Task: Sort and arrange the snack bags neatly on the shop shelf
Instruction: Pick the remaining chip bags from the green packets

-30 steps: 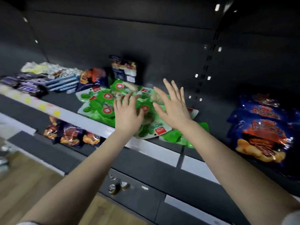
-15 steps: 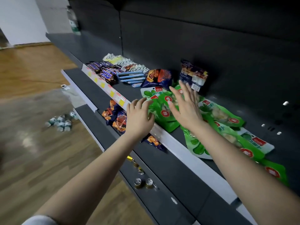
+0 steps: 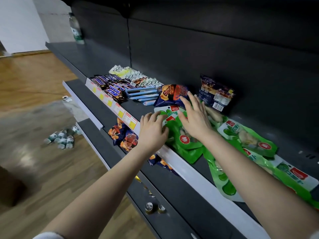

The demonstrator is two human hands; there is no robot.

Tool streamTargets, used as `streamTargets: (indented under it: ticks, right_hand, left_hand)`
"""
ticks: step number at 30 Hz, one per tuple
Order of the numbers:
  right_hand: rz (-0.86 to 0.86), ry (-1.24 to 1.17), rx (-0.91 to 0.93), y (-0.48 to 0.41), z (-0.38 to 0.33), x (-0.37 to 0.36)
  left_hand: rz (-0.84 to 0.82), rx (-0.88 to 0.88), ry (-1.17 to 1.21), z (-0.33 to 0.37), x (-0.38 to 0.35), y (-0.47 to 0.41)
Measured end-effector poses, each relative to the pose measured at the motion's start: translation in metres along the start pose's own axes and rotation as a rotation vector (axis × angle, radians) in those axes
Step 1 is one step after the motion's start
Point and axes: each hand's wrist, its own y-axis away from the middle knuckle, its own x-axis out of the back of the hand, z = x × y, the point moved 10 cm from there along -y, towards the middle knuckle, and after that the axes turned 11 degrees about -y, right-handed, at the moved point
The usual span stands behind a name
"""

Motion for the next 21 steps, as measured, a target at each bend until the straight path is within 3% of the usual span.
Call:
streamTargets:
  ticks: [6, 21]
  right_hand:
    - [-0.012, 0.006, -0.045, -0.026, 0.006, -0.017]
    - [-0.085, 0.020, -0.168, -0.061, 0.027, -0.055]
  left_hand:
    - [-0.057, -0.006, -0.007, -0.013, -0.025, -0.020]
    - [0.037, -0.014, 0.061, -0.020, -0.028, -0.026]
